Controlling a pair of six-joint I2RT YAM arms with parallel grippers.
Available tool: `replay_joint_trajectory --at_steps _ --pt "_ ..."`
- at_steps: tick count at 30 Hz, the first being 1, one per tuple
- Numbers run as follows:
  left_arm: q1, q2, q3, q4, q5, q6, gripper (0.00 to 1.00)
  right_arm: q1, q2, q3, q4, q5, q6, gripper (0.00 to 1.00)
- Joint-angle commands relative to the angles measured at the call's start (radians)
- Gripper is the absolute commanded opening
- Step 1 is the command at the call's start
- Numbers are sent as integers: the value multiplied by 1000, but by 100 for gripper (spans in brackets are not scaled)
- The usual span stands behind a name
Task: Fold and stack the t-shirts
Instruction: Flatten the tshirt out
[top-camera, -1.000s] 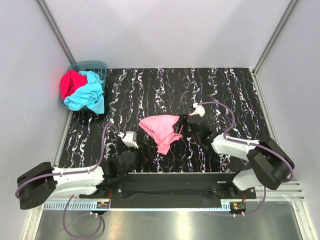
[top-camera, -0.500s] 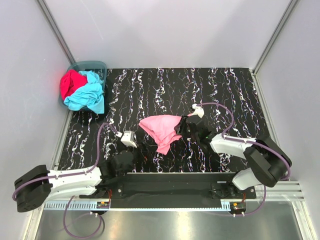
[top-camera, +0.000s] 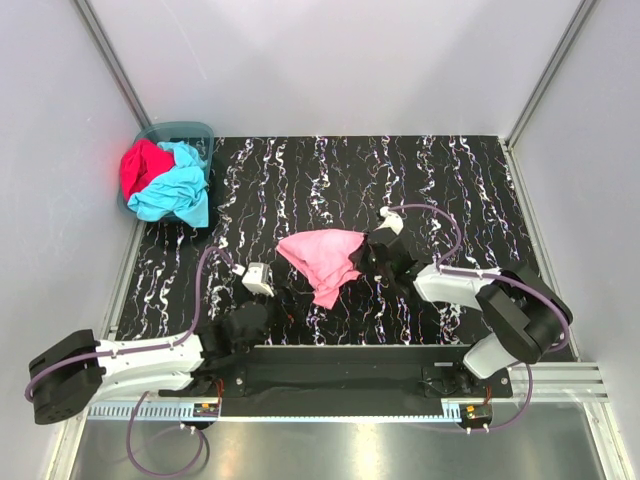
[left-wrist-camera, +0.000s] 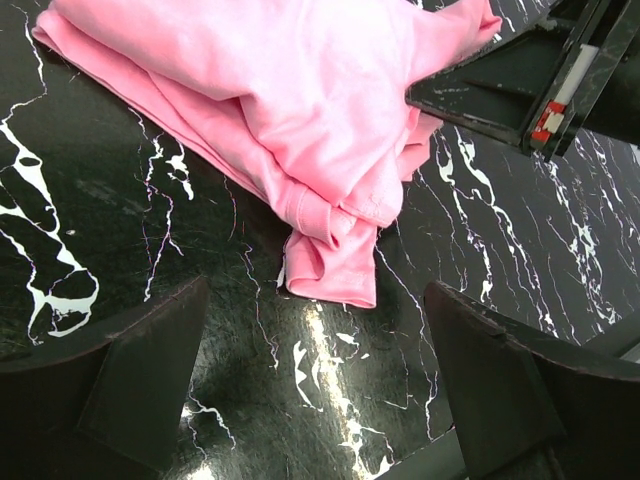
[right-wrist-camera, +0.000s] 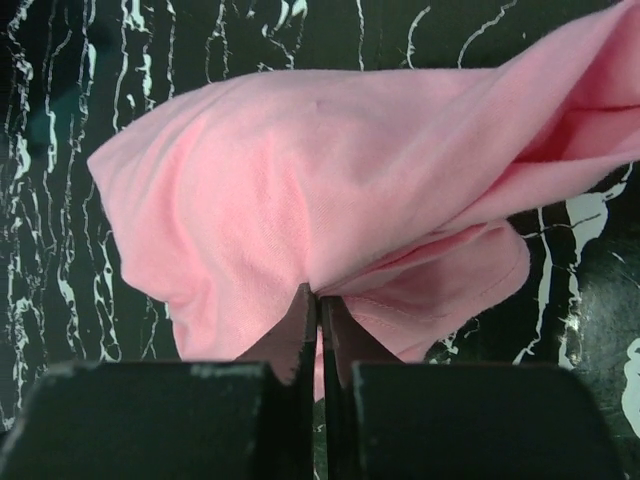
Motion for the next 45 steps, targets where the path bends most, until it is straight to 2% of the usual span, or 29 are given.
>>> replay_joint_trajectory --at_steps 1,9,21,25,31,35,41,45 --pt "-1 -24 -12 22 -23 -6 94 4 -52 70 6 -14 -9 0" --pt "-1 -10 2 30 -19 5 94 -18 -176 251 -114 32 -119 0" --pt "-1 -34 2 1 -7 -6 94 -176 -48 472 -137 -84 -84 0" --pt "-1 -40 -5 4 -7 -7 94 -182 -74 530 -174 -66 -107 0" --pt "-1 13 9 46 10 -7 94 -182 -114 717 -272 -76 -168 0" --pt "-3 68 44 69 23 0 94 -182 -147 823 -301 -130 -176 0" --pt "-1 150 162 85 26 91 94 -182 -209 831 -343 -185 -177 0" --pt "0 226 267 91 47 132 95 -181 -239 848 -343 -287 -150 0"
